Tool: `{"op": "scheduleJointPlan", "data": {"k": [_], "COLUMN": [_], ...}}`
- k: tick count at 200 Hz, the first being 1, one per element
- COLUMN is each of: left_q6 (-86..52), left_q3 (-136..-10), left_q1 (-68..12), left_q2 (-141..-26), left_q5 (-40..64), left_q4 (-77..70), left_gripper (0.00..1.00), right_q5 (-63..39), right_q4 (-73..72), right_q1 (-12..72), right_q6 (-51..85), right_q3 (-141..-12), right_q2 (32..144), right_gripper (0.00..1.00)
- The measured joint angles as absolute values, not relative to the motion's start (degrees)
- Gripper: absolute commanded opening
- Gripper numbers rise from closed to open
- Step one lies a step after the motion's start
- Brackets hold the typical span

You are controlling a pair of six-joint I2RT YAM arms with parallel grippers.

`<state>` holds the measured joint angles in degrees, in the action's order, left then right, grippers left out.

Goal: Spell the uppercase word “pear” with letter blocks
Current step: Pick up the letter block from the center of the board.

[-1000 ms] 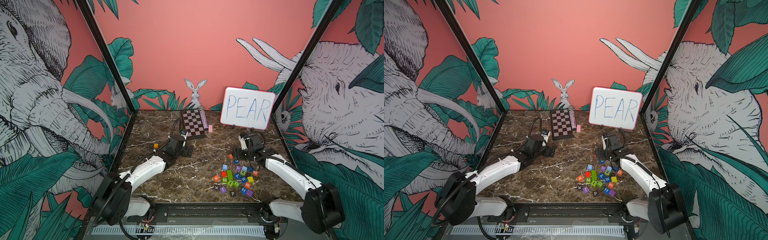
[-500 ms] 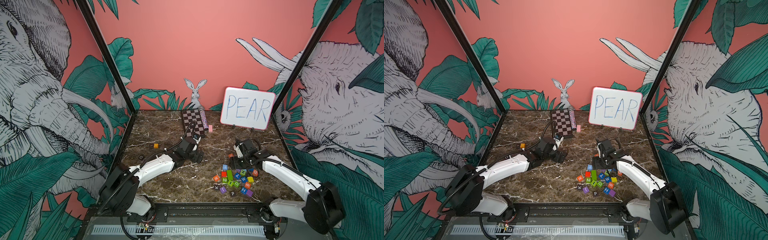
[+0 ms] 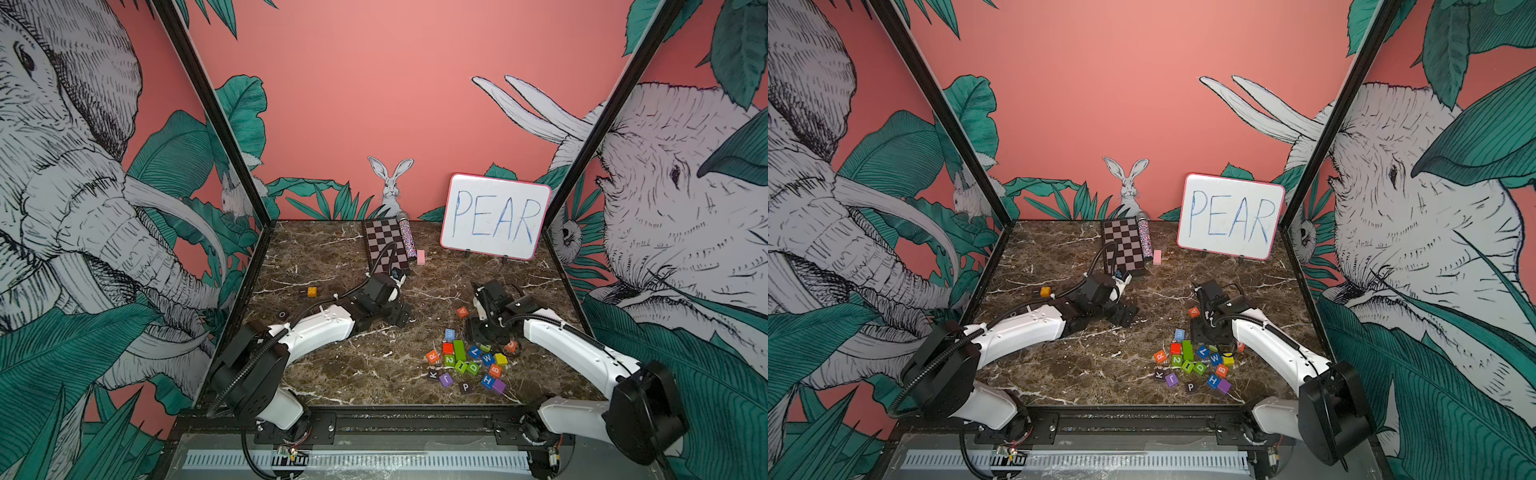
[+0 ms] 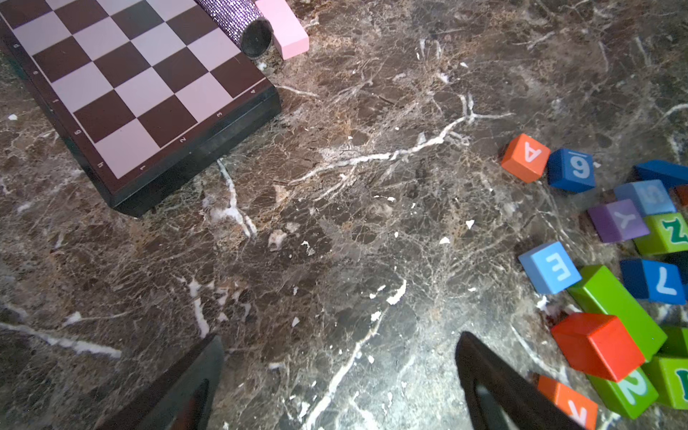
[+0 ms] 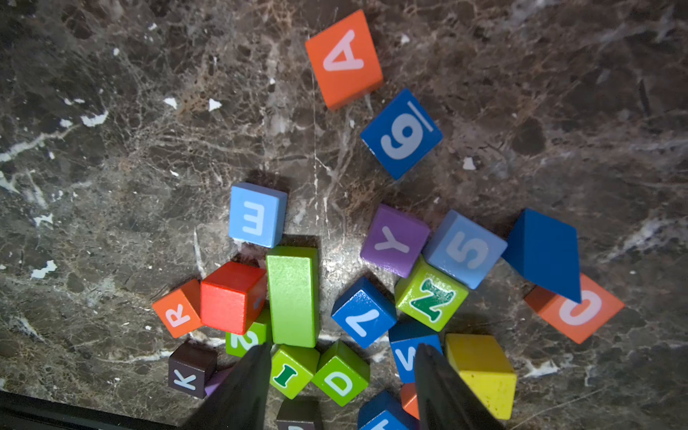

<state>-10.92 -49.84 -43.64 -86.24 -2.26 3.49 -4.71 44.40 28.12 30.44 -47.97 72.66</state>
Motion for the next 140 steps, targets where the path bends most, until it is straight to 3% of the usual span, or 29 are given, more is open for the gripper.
{"op": "scheduleJointPlan", "data": {"k": [55, 140], "left_q6": [-11.38, -16.36], "left_q3": [-50.76, -46.65], "left_q1": [-43.72, -50.65], "left_q2": [-86.94, -81.69], "left_q5": [-1.63, -1.56], "left_q4": [3.62, 4.93], "left_gripper": [0.99, 0.99], "right_q5": [-6.13, -6.85], "right_q4": [48.16, 52.12], "right_q1": [29.58, 43.55], "right_q6": [31.24, 44.12], "right_q3": [-48.56, -40.75], "right_q2": [71.44, 63.33], "right_gripper": [0.57, 0.56]}}
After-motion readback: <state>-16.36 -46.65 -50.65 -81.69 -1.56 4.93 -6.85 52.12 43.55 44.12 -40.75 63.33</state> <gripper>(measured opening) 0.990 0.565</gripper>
